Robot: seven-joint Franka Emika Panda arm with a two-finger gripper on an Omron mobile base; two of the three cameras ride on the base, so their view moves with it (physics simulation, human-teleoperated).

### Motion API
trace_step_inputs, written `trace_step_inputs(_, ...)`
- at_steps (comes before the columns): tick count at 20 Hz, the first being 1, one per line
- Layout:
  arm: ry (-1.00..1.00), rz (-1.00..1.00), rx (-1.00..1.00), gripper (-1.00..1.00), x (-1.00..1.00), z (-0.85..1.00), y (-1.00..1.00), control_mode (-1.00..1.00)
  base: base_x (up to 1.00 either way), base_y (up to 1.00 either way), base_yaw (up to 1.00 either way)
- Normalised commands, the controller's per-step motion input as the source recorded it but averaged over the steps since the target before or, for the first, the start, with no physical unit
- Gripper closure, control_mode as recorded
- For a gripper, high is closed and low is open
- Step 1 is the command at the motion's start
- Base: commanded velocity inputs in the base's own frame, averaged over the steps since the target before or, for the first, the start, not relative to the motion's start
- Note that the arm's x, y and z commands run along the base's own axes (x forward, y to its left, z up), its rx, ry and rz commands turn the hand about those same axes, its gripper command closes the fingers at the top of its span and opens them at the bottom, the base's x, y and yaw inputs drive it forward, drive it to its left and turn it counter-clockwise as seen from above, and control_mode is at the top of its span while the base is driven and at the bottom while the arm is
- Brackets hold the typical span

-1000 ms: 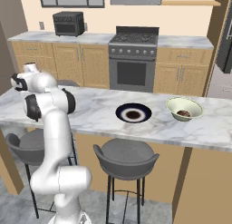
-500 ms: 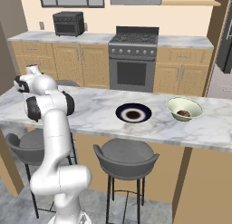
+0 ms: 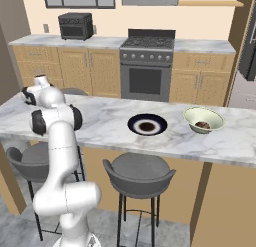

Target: Pick the chicken drumstick and potato from their plates and place them in the bowl. Then put the bowl in the fridge.

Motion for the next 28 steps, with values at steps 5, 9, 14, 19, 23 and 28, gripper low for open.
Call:
trace_step_inputs(5, 0.0, 0.0, 0.0, -1.0, 0.29, -0.13, 0.17, -1.0, 0.0, 0.0, 0.0)
trace_step_inputs(9, 0.0, 0.0, 0.02, -1.0, 0.33, -0.18, 0.25, -1.0, 0.0, 0.0, 0.0)
trace_step_inputs(14, 0.0, 0.0, 0.03, -1.0, 0.32, -0.23, 0.15, -1.0, 0.0, 0.0, 0.0)
trace_step_inputs(19, 0.03, 0.0, 0.02, -1.0, 0.17, -0.17, 0.09, -1.0, 0.0, 0.0, 0.0)
trace_step_inputs(23, 0.06, 0.0, 0.0, 1.0, 0.08, -0.13, 0.1, -1.0, 0.0, 0.0, 0.0)
trace_step_inputs(28, 0.11, 0.0, 0.0, 1.0, -0.12, -0.04, 0.02, -1.0, 0.0, 0.0, 0.0)
